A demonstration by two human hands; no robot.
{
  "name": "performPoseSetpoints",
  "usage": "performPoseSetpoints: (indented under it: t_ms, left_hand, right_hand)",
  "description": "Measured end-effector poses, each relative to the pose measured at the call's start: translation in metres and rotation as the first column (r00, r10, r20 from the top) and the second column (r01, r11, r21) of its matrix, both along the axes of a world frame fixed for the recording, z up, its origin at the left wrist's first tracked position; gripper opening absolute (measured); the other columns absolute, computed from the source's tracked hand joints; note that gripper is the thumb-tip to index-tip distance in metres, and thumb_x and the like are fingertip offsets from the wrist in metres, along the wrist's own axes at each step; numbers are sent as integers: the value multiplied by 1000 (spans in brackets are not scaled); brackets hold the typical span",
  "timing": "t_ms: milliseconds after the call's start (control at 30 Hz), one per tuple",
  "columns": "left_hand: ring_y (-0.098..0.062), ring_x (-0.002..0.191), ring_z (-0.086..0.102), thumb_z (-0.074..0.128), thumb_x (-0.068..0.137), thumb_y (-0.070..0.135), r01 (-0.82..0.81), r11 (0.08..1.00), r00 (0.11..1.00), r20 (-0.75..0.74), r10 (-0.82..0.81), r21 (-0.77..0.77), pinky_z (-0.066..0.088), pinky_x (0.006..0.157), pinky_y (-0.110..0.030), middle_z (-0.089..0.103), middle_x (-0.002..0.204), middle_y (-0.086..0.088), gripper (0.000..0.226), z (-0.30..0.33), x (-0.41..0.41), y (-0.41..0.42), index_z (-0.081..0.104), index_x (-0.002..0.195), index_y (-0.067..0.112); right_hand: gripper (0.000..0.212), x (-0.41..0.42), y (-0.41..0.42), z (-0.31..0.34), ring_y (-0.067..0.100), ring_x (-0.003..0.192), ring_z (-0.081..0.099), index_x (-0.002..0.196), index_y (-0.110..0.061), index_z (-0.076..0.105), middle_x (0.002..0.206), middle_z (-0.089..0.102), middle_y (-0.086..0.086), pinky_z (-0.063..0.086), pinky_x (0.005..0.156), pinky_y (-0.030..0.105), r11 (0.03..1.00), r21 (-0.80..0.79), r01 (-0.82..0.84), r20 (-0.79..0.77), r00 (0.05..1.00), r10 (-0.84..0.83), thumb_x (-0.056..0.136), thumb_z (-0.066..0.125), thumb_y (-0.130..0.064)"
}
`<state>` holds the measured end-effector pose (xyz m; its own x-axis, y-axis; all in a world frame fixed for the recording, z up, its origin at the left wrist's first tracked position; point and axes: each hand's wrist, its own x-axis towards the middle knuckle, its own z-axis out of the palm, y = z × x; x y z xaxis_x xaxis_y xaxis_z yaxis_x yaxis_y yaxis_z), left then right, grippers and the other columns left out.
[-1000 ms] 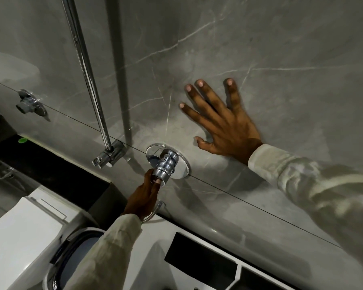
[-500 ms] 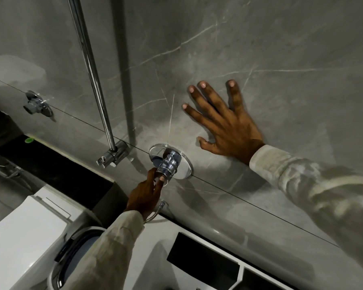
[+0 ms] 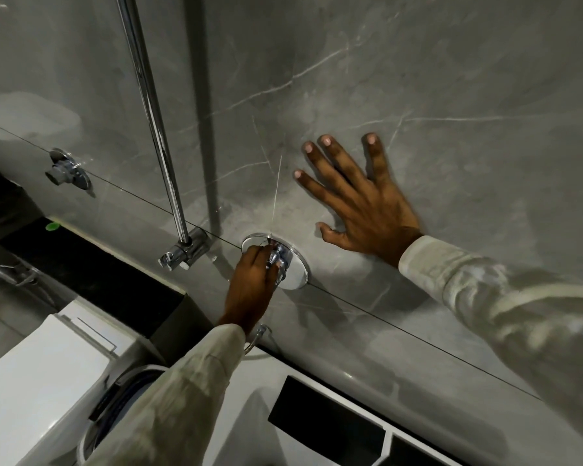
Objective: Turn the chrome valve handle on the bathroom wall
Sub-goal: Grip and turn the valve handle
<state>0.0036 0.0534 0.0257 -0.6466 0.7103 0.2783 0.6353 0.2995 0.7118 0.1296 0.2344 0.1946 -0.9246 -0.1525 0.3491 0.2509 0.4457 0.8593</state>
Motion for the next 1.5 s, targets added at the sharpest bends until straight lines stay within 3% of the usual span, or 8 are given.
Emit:
performPoseSetpoints:
  t_ms: [433, 600, 733, 867, 1000, 1200, 1333, 1500]
  left_hand:
    - [-41, 96, 65, 56, 100, 14, -77, 995, 990, -120, 70, -58, 55, 83, -52, 70, 104, -25, 22, 8, 3, 2, 67, 110, -3]
    - [-44, 73, 71, 82, 72, -14, 15, 1000, 991, -130, -15, 4, 64, 63, -50, 73, 89, -30, 30, 11, 6, 3, 70, 99, -9]
    - [-47, 91, 68, 65, 94, 5, -9, 1000, 987, -161, 7, -12, 60, 77, -58, 71, 104, -29, 20, 7, 1, 2, 68, 111, -5]
    - [-41, 96, 65, 35, 96, 46, -16, 1000, 996, -85, 16, -1, 58, 84, -48, 69, 112, -25, 61, 14, 5, 3, 71, 112, -1]
    - [-39, 96, 65, 29, 93, 52, -10, 1000, 1000, -27, 10, -16, 57, 85, -45, 69, 111, -23, 70, 19, 5, 0, 73, 107, -1]
    - [-41, 104, 64, 43, 101, 36, -13, 995, 998, -60, 6, -102, 55, 90, -46, 68, 116, -24, 50, 22, 7, -1, 72, 110, -4]
    - [-45, 104, 63, 63, 97, 7, -25, 985, 985, -174, -5, -171, 56, 88, -50, 67, 115, -28, 21, 20, 7, 1, 69, 111, -8]
    - [-46, 87, 71, 91, 65, -5, 16, 944, 891, -423, -163, -330, 64, 71, -49, 73, 99, -30, 40, 20, 5, 1, 73, 101, -10]
  right_hand:
    - [100, 1, -1, -2, 40, 171, 13, 181, -20, 9, 186, 7, 18, -19, 125, 74, 1000, 20, 9, -4, 1000, -9, 102, 36, -75]
    - [98, 1, -1, 0, 40, 171, 15, 181, -20, 12, 185, 10, 19, -21, 124, 73, 1000, 0, 5, 2, 1000, -5, 103, 36, -73]
    - [99, 1, -2, 0, 40, 171, 15, 181, -20, 12, 185, 10, 18, -20, 124, 73, 1000, 13, 6, -4, 1000, -6, 102, 38, -74]
    - [100, 1, -2, 0, 40, 171, 14, 181, -20, 11, 186, 8, 18, -19, 125, 73, 1000, 14, 12, 0, 1000, -12, 102, 37, -75]
    - [100, 1, -2, 0, 40, 171, 14, 181, -20, 11, 185, 8, 18, -20, 125, 73, 1000, -1, 7, 0, 1000, -7, 102, 39, -74]
    - [100, 1, -2, -1, 40, 171, 14, 181, -20, 11, 185, 8, 18, -19, 125, 73, 1000, 5, 9, -2, 1000, -9, 102, 39, -74]
    - [99, 1, -1, -1, 40, 171, 14, 181, -20, 10, 186, 8, 18, -19, 125, 73, 1000, 7, 9, -3, 1000, -9, 102, 37, -75]
    - [99, 0, 1, -2, 40, 171, 14, 181, -20, 11, 186, 8, 18, -20, 125, 73, 1000, -1, 0, -3, 1000, 0, 102, 36, -74]
